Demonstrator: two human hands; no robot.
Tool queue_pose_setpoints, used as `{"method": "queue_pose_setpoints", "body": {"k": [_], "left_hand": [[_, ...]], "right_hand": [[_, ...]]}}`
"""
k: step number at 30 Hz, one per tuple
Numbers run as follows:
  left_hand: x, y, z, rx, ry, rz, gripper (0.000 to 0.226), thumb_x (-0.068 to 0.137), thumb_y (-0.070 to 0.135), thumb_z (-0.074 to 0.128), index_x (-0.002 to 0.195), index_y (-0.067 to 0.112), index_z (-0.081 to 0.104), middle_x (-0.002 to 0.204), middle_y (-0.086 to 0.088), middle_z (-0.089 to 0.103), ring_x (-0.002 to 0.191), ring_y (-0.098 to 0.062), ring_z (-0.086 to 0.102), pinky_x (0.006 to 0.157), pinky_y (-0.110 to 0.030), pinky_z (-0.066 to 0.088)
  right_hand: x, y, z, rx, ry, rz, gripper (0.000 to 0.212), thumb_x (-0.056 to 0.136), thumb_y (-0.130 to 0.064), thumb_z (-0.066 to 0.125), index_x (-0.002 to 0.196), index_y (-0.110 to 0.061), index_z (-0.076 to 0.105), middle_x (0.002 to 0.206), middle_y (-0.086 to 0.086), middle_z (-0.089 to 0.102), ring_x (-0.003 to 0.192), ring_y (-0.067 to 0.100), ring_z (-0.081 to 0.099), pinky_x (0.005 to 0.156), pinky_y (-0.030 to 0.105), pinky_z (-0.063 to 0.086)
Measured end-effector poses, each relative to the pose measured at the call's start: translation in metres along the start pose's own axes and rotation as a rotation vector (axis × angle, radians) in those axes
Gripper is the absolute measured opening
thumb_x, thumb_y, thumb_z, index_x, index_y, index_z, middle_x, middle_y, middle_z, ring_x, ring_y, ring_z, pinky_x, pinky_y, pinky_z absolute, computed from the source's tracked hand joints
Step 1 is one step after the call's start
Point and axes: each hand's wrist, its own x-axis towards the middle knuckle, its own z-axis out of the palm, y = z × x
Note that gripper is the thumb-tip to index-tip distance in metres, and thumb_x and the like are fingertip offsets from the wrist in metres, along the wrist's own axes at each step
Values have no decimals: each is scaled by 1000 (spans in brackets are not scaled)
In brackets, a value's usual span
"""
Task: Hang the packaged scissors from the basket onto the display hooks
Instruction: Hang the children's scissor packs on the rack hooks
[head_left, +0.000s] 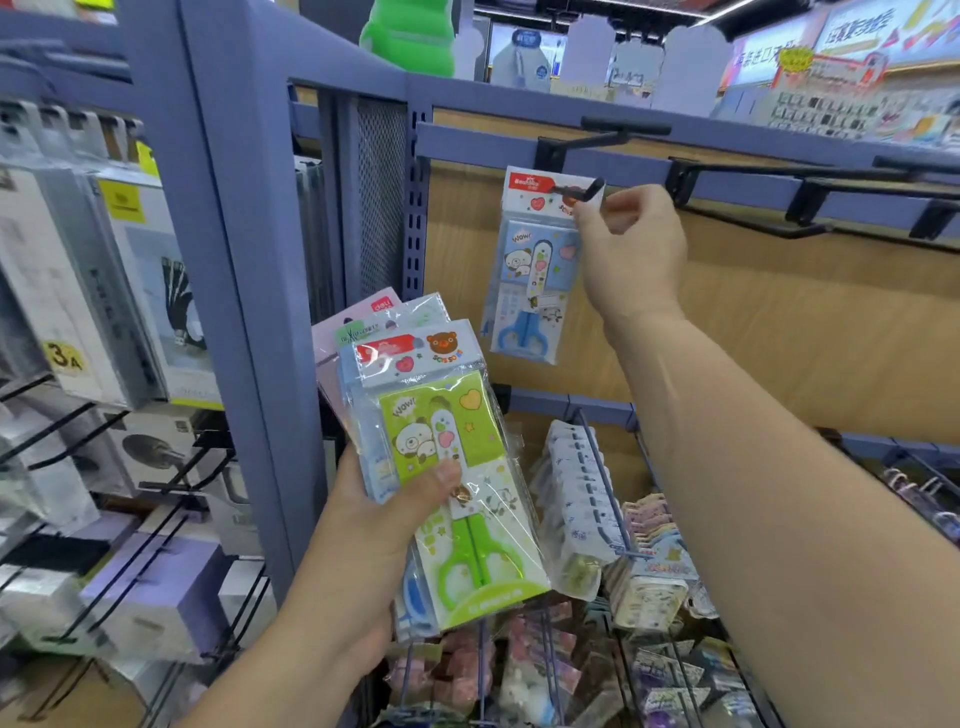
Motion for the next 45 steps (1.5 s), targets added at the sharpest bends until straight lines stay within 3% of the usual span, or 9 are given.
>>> {"method": "queue_pose_setpoints", "body": {"k": [2, 6, 9, 16, 20, 24, 28, 39, 45], "left_hand": [[-1, -2, 1, 2, -29, -16, 63, 72, 15, 88, 129, 26, 63, 118, -5, 79, 104, -30, 77, 85, -51, 64], [0, -8, 6, 24, -47, -7, 65, 71, 15, 78, 134, 25, 61, 118, -4, 79, 103, -26, 78, 78, -41, 66], [1, -13, 12, 30, -67, -34, 65, 70, 14, 78, 131, 28, 63, 115, -6, 80, 100, -29, 79, 73, -41, 66], [0, -27, 20, 59, -90, -85, 67, 70, 16, 82, 133, 24, 61, 117, -7, 79, 106, -31, 77, 90, -52, 61], [-2, -28, 18, 29, -92, -92, 64, 75, 17, 79, 136, 23, 58, 121, -6, 78, 108, -31, 76, 93, -56, 61], [-3, -27, 16, 52, -81, -76, 63, 75, 16, 79, 134, 24, 59, 119, -5, 79, 107, -30, 77, 92, -55, 62], [-3, -26, 12, 79, -41, -48, 65, 70, 19, 80, 132, 25, 60, 115, 0, 80, 104, -25, 78, 85, -44, 65], [-2, -12, 1, 111, 22, 19, 69, 69, 21, 81, 135, 28, 61, 118, 0, 79, 106, -26, 77, 101, -52, 56], [-2, -9, 1, 102, 20, 46, 65, 72, 18, 79, 134, 26, 61, 119, -1, 79, 105, -25, 77, 92, -45, 60]], "right_hand": [[-25, -5, -10, 71, 21, -10, 20, 98, -39, 69, 102, -22, 59, 90, -12, 60, 79, -2, 57, 64, 13, 45], [-103, -1, -27, 168, -453, 159, 36, 84, -49, 81, 100, -21, 67, 96, 2, 72, 80, 8, 62, 73, 29, 52], [-151, 9, -37, 120, -584, 190, 41, 70, -41, 94, 94, -18, 70, 85, 1, 74, 72, 13, 63, 69, 36, 54], [-162, 38, -53, 268, -507, 357, 31, 72, -27, 93, 90, -9, 75, 91, 18, 77, 84, 41, 75, 76, 61, 62], [-161, 45, -60, 494, -492, 466, 33, 80, -14, 82, 109, -5, 70, 101, 15, 80, 90, 34, 78, 76, 46, 63], [-157, 43, -64, 501, -474, 468, 33, 89, 1, 74, 118, -10, 62, 100, 10, 80, 87, 31, 78, 69, 41, 64], [-144, 34, -72, 503, -390, 479, 13, 101, -10, 64, 112, -12, 70, 95, 10, 80, 78, 23, 78, 60, 36, 63], [-93, -42, -83, 325, -298, -56, 21, 109, -23, 52, 99, -20, 70, 82, -5, 79, 71, 11, 75, 63, 32, 62], [-73, -52, -70, 260, -191, -155, 24, 108, -23, 55, 93, -10, 69, 80, 2, 77, 72, 20, 75, 66, 44, 61]]}}
